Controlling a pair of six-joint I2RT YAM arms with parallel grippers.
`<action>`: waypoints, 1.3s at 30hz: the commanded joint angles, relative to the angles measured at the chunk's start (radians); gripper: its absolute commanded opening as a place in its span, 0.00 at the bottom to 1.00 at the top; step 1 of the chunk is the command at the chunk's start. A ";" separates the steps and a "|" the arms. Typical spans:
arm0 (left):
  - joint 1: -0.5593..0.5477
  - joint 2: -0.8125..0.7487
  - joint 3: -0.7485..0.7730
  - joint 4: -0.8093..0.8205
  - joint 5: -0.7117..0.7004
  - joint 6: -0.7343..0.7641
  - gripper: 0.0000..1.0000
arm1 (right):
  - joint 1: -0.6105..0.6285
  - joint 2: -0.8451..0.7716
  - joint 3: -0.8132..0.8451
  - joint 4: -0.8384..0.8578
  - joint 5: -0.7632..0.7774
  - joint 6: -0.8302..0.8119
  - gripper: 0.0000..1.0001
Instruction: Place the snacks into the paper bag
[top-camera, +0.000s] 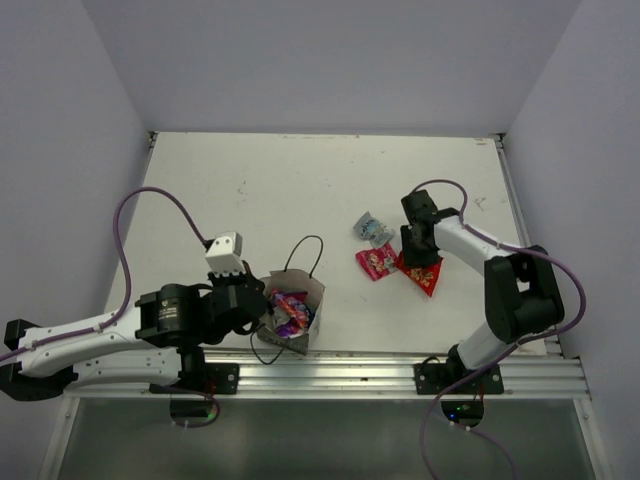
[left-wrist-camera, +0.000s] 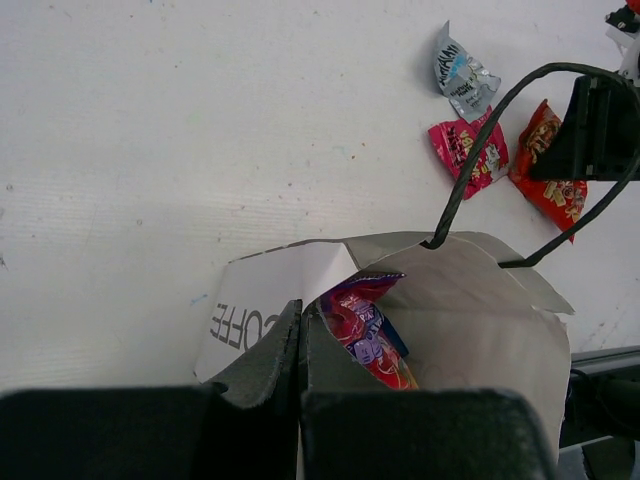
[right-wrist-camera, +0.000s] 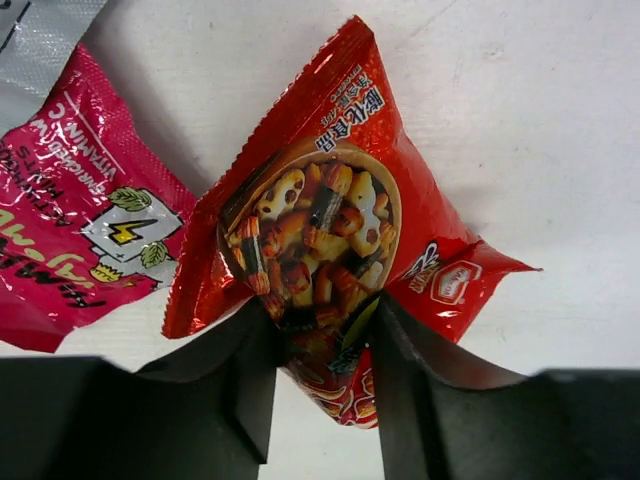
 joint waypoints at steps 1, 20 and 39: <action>0.001 -0.017 0.001 0.008 -0.043 -0.026 0.00 | -0.007 0.006 -0.028 0.041 0.022 -0.005 0.37; 0.001 0.016 -0.009 0.068 -0.046 0.009 0.00 | 0.375 -0.259 0.647 -0.241 -0.648 0.175 0.00; 0.001 0.016 -0.011 0.075 -0.038 0.011 0.00 | 0.763 -0.092 0.619 -0.166 -0.628 0.240 0.00</action>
